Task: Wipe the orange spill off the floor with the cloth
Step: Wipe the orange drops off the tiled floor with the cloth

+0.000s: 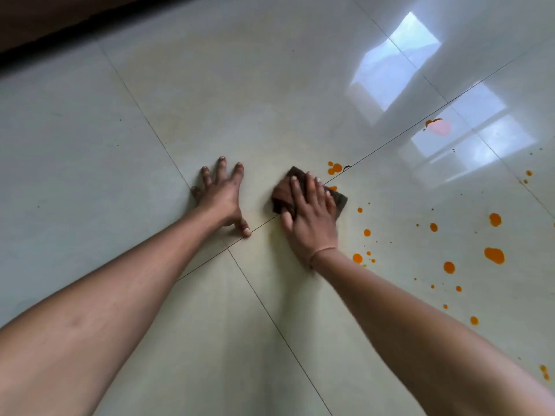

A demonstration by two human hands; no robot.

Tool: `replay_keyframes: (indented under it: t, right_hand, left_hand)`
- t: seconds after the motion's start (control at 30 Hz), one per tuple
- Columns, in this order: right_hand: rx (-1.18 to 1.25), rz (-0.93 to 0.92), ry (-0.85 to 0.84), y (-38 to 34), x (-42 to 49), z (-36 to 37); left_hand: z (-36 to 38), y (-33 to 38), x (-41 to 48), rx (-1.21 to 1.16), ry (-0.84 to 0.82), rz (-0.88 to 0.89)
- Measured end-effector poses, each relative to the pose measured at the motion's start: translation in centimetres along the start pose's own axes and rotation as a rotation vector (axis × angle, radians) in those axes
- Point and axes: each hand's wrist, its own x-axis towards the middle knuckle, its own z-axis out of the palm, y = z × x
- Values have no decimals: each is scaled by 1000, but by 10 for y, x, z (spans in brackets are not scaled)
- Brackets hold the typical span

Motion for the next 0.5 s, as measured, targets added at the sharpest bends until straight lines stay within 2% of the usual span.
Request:
replay_keyframes:
  t: [0.1,0.17,0.23,0.33,0.37,0.4,0.5]
  right_hand:
    - [-41,-344,-85,3,-63,13]
    - [-74,-465,-168,35,-102,6]
    - [-79,-409,-102,57,-82,-1]
    - [-32,-24,5,25,-12,-9]
    - [-17,18,2,8,-3,-6]
    - [0,-24,-8,-4,-9,2]
    - [-27,-390,-122,6,-85,14]
  left_hand:
    - [-1,0,0,3,-4,10]
    - [0,0,-2,7,-8,6]
    - [1,1,-1,8,-9,0]
    - [1,1,0,12,-17,-7]
    - [1,2,1,6,-20,-7]
    - [1,2,1,2,-21,-6]
    - [-2,2,-3,-2,-22,-1]
